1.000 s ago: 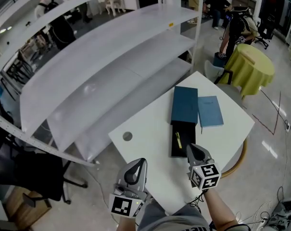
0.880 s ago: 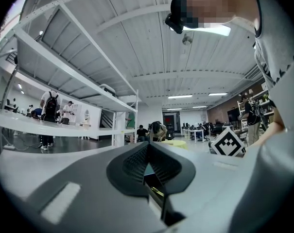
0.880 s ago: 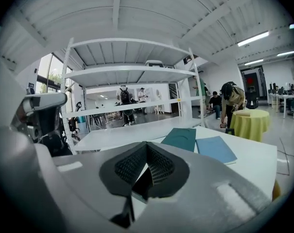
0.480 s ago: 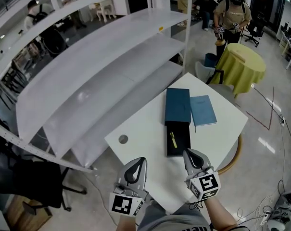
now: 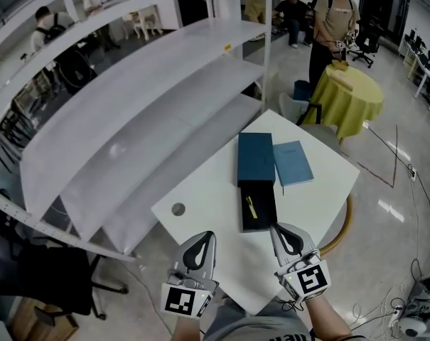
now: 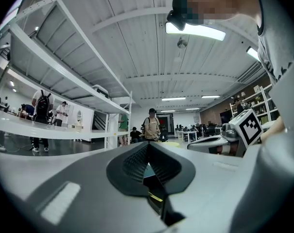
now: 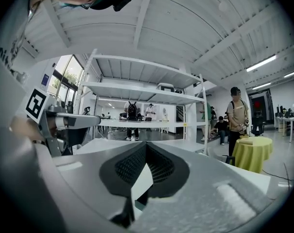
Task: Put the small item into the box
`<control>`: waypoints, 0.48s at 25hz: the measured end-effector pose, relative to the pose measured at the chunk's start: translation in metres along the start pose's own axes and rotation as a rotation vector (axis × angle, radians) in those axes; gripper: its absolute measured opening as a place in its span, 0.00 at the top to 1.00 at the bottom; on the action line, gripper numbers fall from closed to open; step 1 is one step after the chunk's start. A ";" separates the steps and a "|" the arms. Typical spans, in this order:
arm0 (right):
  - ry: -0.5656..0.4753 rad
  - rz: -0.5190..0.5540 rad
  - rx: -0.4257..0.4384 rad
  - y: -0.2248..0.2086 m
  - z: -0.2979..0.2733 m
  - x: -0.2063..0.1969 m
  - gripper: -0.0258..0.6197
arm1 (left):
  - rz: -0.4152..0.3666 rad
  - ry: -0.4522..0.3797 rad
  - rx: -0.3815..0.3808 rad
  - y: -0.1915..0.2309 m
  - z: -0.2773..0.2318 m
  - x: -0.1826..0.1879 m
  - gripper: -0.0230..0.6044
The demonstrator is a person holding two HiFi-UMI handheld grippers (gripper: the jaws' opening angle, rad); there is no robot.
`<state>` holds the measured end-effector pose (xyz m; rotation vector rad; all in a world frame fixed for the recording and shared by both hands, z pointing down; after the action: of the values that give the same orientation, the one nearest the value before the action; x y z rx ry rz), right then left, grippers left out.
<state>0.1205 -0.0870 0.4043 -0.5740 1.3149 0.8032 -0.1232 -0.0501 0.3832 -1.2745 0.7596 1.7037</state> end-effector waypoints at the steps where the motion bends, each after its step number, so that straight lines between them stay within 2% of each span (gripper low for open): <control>1: -0.007 -0.003 -0.002 0.000 0.001 0.003 0.96 | 0.000 -0.001 -0.003 0.000 0.000 0.000 0.94; 12: -0.042 0.007 -0.040 0.004 0.018 0.019 0.96 | 0.010 -0.010 -0.040 0.000 -0.003 0.000 0.94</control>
<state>0.1294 -0.0674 0.3895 -0.5814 1.2651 0.8441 -0.1215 -0.0526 0.3819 -1.2899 0.7308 1.7401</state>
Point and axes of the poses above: the fingertips, and each gripper's own axes: z backward along the fingers, y to its left, x out of its top, the point moved 10 cm from there along z, backward along the fingers, and after that the axes turned 13 degrees about -y, right-handed, at the moved point
